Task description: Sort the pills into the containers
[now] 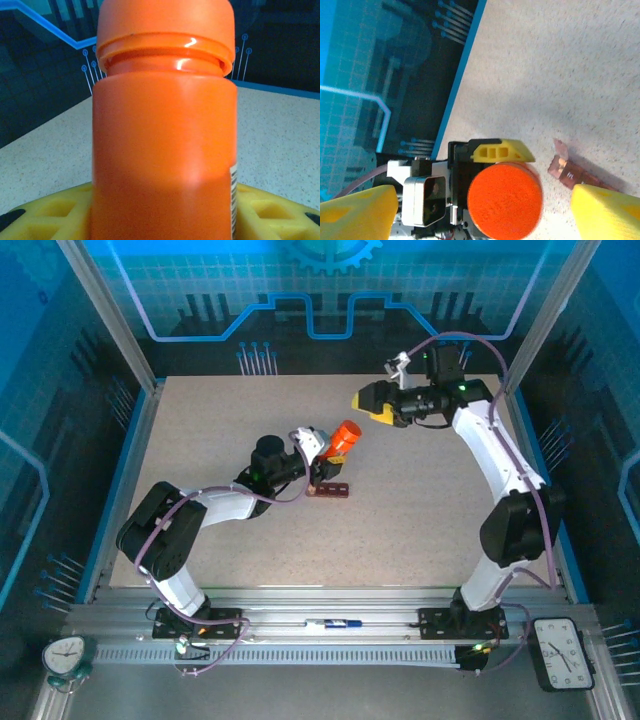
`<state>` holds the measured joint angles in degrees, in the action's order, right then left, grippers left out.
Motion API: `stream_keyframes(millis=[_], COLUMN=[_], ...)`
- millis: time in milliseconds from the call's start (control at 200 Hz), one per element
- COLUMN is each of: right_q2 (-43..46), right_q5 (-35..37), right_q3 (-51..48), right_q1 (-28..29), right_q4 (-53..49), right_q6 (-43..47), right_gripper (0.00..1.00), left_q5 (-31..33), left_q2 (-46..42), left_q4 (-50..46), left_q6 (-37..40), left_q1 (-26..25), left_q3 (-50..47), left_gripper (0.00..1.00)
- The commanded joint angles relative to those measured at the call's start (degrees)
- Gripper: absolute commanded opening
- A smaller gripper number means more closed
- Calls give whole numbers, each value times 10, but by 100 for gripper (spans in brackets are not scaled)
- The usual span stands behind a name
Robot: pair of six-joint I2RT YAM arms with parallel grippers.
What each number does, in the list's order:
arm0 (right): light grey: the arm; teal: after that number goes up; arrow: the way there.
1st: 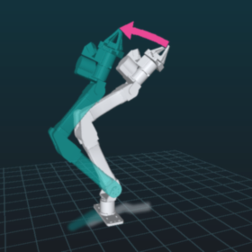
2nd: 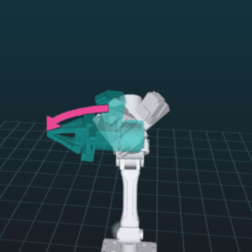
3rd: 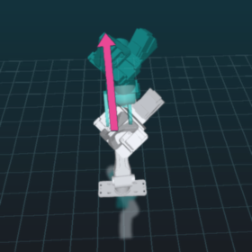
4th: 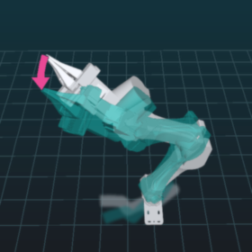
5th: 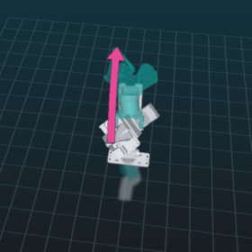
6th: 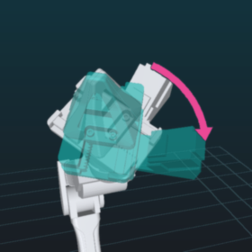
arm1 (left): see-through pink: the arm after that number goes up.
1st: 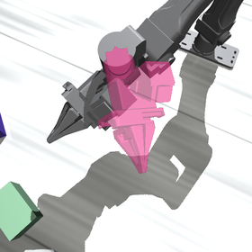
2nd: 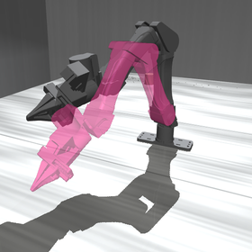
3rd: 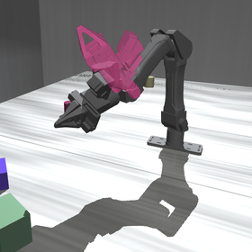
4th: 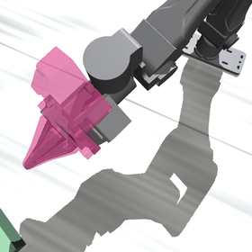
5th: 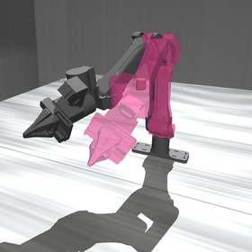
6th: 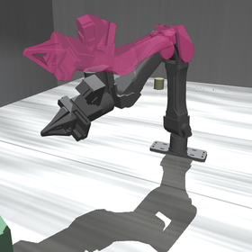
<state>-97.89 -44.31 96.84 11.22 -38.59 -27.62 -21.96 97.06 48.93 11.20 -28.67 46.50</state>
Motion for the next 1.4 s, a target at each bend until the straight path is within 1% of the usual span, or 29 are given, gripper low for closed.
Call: stream_keyframes(millis=[0,95,165,210,270,375,490,590,1021,1191,1311,1391], right_q2=[53,92,108,114,116,113,101,90,55,51,47,45], right_q5=[4,0,-5,-7,-5,25,53,67,89,85,83,79], right_q3=[-59,-123,-146,-148,-144,-117,-93,-77,-39,-43,-42,-44], right_q1=[-15,-21,-22,-20,-16,-4,15,27,64,68,68,68], right_q4=[128,236,274,277,260,193,142,113,41,38,35,35], right_q6=[-57,-82,-71,-55,-25,38,79,101,154,154,152,151], right_gripper=[89,88,87,86,86,88,88,88,86,80,69,60], left_q5=[-13,-20,-33,-43,-54,-72,-85,-89,-92,-93,-93,-95], left_q2=[-13,-15,-16,-16,-16,-13,-11,-10,-14,-15,-15,-15], left_q4=[64,89,98,100,101,109,116,115,105,105,104,102], left_q6=[-50,-91,-116,-128,-142,-164,-184,-190,-185,-184,-182,-180], left_q1=[-1,-1,-1,-1,0,0,-1,-1,0,0,0,0], left_q3=[11,11,15,18,21,26,32,35,36,36,37,37], left_gripper=[21,21,21,21,21,21,21,21,21,21,21,21])
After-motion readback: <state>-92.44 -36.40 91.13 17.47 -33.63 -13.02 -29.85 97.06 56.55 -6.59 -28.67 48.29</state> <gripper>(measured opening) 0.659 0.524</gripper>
